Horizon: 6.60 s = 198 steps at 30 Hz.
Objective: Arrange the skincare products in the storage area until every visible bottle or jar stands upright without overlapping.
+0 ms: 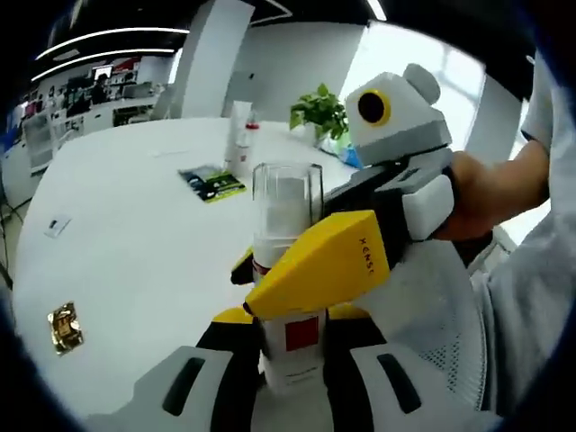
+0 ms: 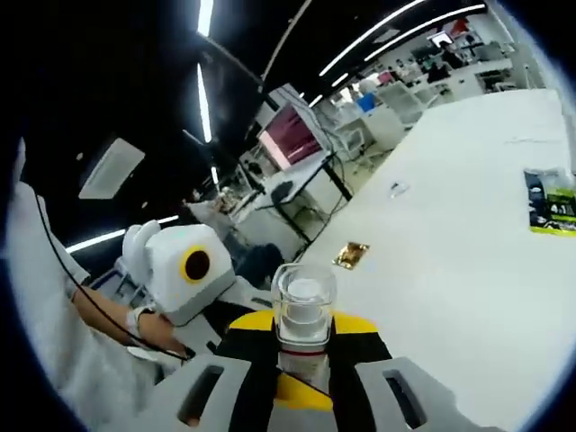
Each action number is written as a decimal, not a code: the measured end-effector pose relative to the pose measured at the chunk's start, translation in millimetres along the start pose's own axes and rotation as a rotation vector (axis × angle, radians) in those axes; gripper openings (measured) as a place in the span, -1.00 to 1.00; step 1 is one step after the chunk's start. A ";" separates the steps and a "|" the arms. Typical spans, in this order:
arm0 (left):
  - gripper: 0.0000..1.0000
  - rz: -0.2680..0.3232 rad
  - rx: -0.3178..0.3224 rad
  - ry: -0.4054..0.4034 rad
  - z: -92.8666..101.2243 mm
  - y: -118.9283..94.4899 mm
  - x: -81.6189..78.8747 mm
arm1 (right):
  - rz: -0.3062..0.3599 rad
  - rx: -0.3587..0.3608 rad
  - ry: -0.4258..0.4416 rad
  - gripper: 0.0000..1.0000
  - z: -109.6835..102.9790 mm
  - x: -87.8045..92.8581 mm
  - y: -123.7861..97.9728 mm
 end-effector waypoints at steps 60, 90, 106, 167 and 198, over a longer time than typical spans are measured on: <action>-0.59 0.026 -0.128 -0.030 -15.0 -9.0 -3.6 | 0.063 0.059 0.054 -0.65 -4.5 -4.5 16.5; -0.59 -0.062 -0.298 0.223 -18.0 -3.2 6.8 | 0.046 0.157 0.150 -0.72 0.5 8.8 20.3; -0.53 0.062 -0.098 0.053 -15.6 -9.5 -5.1 | -0.018 0.032 0.067 -0.74 2.8 -5.8 6.8; -0.55 0.262 0.397 -0.468 -7.8 -36.3 -33.3 | 0.131 -0.341 0.292 -0.59 -14.2 -48.0 -1.3; -0.64 0.134 0.001 -0.212 -25.0 -22.3 -16.4 | 0.121 0.112 0.019 -0.67 -8.5 -30.3 16.4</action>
Point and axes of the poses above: the point that each gripper's makers call its tool centre point, and the gripper's own axes: y roughly forward along the fingers, z roughly to its right, x roughly out of its underside, the point moved 8 cm from there along -y, roughly backward along the fingers, and after that the axes turned 7 degrees about -x, right-handed, at the moved point
